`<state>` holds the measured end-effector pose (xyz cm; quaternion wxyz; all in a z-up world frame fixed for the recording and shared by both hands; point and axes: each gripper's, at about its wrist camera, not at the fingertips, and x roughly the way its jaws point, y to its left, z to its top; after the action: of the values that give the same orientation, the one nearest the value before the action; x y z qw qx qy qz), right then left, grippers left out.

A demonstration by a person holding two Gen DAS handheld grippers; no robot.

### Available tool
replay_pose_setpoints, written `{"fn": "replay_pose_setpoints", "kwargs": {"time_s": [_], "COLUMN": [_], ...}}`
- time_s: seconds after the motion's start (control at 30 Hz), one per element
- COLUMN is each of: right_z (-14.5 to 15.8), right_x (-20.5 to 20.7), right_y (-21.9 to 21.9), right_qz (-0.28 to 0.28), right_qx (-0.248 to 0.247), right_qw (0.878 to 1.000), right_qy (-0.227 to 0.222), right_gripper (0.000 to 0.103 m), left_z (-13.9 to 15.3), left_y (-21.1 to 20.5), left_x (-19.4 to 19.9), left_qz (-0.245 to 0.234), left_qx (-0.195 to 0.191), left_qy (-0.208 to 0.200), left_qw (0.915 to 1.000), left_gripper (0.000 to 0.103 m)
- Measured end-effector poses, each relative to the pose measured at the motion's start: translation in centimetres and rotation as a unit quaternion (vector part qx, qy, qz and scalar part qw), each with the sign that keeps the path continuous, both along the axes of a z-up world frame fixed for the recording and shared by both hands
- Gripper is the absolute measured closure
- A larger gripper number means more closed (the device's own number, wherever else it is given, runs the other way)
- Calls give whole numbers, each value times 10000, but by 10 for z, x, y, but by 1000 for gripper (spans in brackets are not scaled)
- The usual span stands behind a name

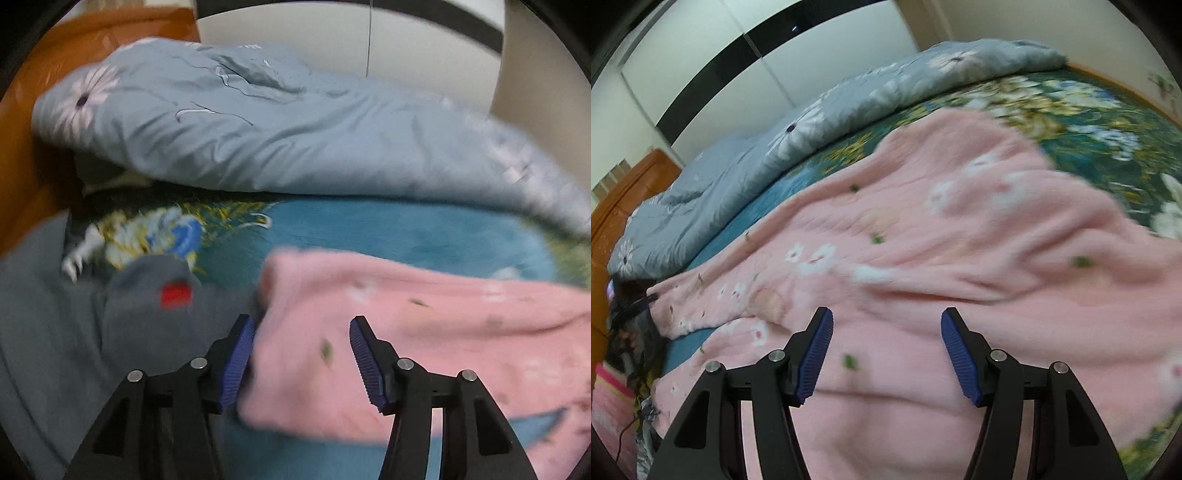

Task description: Fold clothes

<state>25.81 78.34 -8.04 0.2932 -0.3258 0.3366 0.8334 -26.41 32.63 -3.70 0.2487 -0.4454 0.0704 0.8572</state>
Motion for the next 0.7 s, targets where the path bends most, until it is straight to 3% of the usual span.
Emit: {"fn": "replay_pose_setpoints", "kwargs": {"time_s": [0.1, 0.2, 0.33, 0.43, 0.57, 0.7], "right_z": [3, 1, -5, -18, -37, -48], "right_x": [41, 90, 150, 175, 175, 167], "right_y": [3, 5, 9, 14, 17, 20], "right_qz": [-429, -1014, -1750, -1988, -1943, -1865], "right_qx": [39, -2, -115, -317, -707, -986], "right_qw": [9990, 9944, 9830, 9764, 9733, 9696], "right_qy": [134, 292, 547, 788, 995, 1242], "right_gripper": [41, 41, 41, 41, 41, 41], "left_z": [17, 15, -10, -32, -60, -72], "left_y": [-43, -87, -134, -165, -193, -201], "left_x": [47, 94, 143, 169, 191, 208], "left_qz": [-23, 80, 523, 964, 1462, 1691], "left_qx": [888, 1315, 1266, 1229, 1263, 1272], "left_qy": [-245, -340, -425, -540, -919, -1038], "left_qw": [9957, 9907, 9897, 9863, 9768, 9718], "left_gripper": [35, 33, 33, 33, 33, 33]}}
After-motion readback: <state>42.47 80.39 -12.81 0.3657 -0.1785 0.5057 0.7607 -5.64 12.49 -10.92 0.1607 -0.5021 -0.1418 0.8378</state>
